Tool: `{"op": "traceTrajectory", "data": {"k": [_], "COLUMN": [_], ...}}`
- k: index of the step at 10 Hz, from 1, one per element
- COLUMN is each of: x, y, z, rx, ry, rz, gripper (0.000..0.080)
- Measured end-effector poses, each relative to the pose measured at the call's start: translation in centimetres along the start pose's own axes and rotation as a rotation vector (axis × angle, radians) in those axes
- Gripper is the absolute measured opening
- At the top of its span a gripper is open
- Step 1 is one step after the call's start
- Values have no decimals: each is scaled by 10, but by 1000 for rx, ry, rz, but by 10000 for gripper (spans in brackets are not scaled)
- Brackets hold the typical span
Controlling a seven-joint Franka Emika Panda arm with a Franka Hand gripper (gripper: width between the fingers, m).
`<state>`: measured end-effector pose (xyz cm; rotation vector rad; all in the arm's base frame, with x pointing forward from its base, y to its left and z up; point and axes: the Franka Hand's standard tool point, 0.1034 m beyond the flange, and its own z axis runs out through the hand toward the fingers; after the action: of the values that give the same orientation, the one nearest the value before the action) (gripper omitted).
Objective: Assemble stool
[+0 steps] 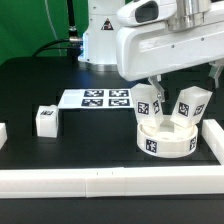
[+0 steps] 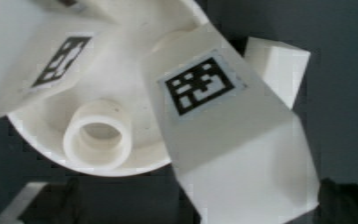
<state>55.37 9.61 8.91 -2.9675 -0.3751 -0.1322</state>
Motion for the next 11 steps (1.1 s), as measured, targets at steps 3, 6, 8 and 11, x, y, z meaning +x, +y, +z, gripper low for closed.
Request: {"op": "traceTrajectory", "data": {"k": [3, 6, 8, 11], "x": [5, 1, -1, -2], "y": [-1, -5, 0, 9], "z": [3, 8, 9, 8], "rx": [-29, -47, -49, -76], "ry": [-31, -34, -35, 7], "rz": [-278, -319, -303, -270], "gripper": [649, 649, 516, 335]}}
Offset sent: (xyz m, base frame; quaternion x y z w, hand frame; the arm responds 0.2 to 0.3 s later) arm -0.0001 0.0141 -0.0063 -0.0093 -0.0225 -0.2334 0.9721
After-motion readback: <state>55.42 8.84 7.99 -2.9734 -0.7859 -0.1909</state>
